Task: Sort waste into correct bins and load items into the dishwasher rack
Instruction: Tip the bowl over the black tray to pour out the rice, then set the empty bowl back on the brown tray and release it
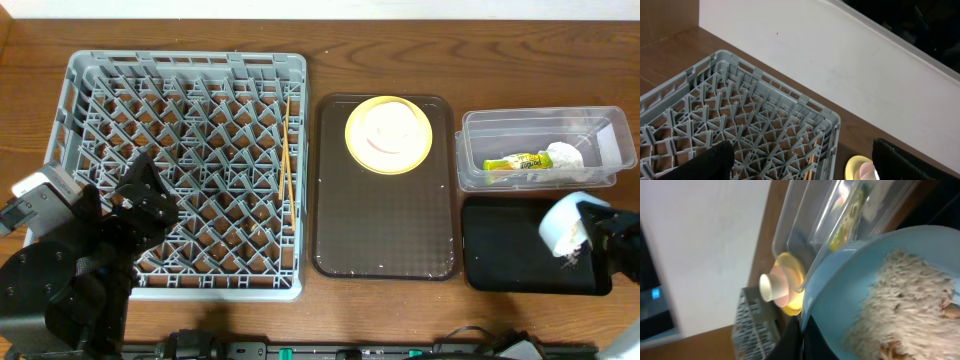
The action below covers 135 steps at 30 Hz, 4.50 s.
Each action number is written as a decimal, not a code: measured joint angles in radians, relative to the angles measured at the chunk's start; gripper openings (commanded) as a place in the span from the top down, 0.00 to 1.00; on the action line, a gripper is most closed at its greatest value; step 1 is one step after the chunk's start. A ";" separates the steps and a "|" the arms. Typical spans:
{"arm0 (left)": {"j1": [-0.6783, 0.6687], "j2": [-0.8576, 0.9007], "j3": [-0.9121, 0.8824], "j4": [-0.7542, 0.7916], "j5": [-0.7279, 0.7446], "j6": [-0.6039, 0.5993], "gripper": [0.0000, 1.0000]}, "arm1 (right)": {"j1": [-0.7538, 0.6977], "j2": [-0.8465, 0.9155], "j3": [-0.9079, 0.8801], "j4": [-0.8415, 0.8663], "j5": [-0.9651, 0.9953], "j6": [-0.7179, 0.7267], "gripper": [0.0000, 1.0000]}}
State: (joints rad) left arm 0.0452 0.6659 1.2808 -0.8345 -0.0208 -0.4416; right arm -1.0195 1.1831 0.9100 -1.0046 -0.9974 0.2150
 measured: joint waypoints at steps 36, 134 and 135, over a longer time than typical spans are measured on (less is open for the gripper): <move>0.000 0.000 0.000 0.000 0.000 0.000 0.11 | -0.047 0.071 -0.119 0.010 -0.515 -0.300 0.99; 0.000 0.000 0.000 0.000 0.000 0.000 0.11 | 1.151 0.068 0.424 -0.079 1.227 0.234 0.09; 0.000 0.000 0.000 0.000 0.000 0.000 0.11 | 1.051 0.051 0.425 -0.106 1.229 0.229 0.01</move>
State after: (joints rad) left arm 0.0452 0.6659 1.2808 -0.8349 -0.0208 -0.4416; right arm 0.0311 1.2343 1.3346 -1.1107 0.2317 0.4435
